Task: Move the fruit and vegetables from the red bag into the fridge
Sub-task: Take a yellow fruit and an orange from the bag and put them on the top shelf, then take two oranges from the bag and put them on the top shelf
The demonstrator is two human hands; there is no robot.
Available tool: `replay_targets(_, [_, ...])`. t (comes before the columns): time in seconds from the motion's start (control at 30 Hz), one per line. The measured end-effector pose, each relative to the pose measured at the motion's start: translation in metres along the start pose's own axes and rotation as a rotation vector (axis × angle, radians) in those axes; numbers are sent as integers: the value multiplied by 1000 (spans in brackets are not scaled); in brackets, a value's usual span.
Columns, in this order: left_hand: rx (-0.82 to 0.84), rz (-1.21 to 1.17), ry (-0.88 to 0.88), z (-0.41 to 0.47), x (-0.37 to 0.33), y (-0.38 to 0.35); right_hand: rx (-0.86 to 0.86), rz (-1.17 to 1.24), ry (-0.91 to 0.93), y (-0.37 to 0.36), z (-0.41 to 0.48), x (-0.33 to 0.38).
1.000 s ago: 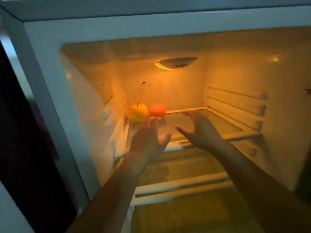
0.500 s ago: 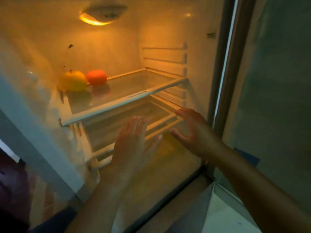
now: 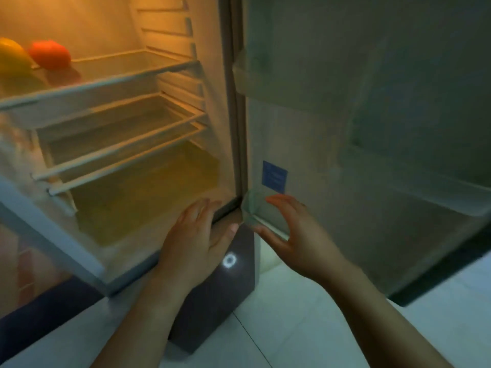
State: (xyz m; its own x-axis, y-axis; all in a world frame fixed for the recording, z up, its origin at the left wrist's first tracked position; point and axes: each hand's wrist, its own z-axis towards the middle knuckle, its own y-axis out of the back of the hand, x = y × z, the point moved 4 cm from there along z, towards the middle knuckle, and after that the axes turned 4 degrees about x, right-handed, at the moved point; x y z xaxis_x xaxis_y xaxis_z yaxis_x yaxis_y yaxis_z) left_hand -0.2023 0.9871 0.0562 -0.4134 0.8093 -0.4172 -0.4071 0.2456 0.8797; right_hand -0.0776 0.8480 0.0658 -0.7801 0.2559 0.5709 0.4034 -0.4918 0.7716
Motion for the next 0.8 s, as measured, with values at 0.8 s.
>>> replay_targets(0.8, [290,-82,112,-179,-255,-142,267,-103,-274,115,-297,-136])
